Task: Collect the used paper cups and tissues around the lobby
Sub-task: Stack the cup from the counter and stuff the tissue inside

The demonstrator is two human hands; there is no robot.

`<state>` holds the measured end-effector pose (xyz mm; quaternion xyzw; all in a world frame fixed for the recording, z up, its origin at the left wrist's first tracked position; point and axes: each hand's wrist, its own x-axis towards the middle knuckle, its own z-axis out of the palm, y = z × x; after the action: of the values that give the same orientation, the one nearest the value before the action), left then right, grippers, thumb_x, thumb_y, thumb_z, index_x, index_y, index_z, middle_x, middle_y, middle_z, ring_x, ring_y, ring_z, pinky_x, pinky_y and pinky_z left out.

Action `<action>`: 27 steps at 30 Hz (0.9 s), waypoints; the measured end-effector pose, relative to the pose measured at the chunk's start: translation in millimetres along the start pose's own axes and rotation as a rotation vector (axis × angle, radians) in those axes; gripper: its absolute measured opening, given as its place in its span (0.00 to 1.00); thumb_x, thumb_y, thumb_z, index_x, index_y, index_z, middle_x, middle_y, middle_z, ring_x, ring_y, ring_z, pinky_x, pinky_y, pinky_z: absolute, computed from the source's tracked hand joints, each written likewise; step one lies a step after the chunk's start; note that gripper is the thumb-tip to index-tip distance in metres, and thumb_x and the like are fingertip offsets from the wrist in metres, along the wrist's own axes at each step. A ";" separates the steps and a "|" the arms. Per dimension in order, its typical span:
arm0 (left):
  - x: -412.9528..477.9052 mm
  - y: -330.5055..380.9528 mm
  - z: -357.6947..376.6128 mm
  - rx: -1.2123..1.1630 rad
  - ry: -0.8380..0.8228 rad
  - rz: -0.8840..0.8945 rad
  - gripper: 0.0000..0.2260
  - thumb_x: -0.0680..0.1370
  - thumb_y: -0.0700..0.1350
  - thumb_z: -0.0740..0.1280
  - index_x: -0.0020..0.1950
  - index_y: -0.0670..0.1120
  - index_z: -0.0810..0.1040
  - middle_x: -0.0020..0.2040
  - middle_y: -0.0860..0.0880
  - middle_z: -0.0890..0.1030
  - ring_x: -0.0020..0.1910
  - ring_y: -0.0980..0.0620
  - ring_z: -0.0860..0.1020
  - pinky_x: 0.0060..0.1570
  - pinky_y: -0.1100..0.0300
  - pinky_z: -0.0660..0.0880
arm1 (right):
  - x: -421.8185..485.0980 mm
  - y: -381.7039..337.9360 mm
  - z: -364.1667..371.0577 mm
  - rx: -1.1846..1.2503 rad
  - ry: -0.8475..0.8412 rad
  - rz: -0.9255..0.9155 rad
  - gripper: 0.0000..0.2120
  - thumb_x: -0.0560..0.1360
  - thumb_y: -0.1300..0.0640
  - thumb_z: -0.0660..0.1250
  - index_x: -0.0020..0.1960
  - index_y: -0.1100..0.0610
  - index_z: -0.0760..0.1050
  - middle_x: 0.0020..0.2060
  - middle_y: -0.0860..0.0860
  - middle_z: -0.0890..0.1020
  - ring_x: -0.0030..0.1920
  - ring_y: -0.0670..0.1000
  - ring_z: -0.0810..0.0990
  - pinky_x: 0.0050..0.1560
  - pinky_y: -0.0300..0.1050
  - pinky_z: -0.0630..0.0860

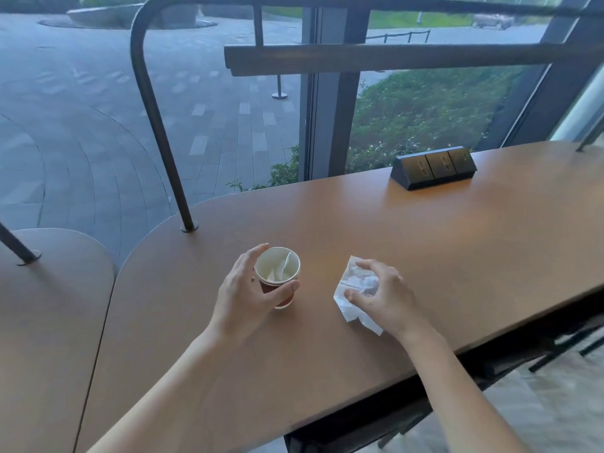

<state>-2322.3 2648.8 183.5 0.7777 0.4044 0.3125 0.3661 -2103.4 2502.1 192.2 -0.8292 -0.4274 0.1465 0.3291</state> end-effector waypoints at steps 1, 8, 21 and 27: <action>-1.7 0.2 0.9 -0.005 -0.015 -0.008 0.45 0.62 0.68 0.79 0.76 0.61 0.67 0.68 0.60 0.75 0.63 0.53 0.77 0.63 0.53 0.76 | -1.6 2.6 0.7 -0.033 -0.017 0.003 0.28 0.70 0.46 0.75 0.68 0.46 0.73 0.57 0.35 0.73 0.67 0.46 0.69 0.61 0.45 0.69; -14.3 -8.1 5.6 -0.044 -0.017 -0.113 0.32 0.66 0.57 0.81 0.66 0.62 0.72 0.54 0.64 0.83 0.56 0.60 0.81 0.59 0.53 0.78 | -3.2 10.1 18.1 -0.136 0.053 -0.032 0.07 0.72 0.53 0.71 0.49 0.50 0.80 0.48 0.45 0.81 0.54 0.51 0.76 0.51 0.43 0.70; -31.4 3.2 -13.7 -0.093 -0.021 -0.052 0.22 0.65 0.62 0.76 0.56 0.67 0.74 0.53 0.68 0.83 0.56 0.65 0.80 0.53 0.63 0.73 | 2.0 -75.9 3.6 0.664 -0.017 -0.013 0.05 0.79 0.63 0.62 0.47 0.60 0.75 0.36 0.49 0.78 0.34 0.48 0.74 0.35 0.40 0.71; -34.6 10.2 -25.7 -0.070 -0.029 -0.016 0.23 0.65 0.61 0.75 0.57 0.67 0.73 0.55 0.71 0.81 0.55 0.67 0.80 0.50 0.66 0.72 | 9.2 -118.7 4.7 1.054 -0.259 -0.007 0.10 0.79 0.66 0.61 0.56 0.64 0.80 0.47 0.57 0.85 0.43 0.52 0.82 0.43 0.42 0.78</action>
<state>-2354.8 2623.1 199.1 0.7656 0.3940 0.3124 0.4013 -2173.1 2561.1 268.7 -0.5254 -0.3358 0.4409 0.6455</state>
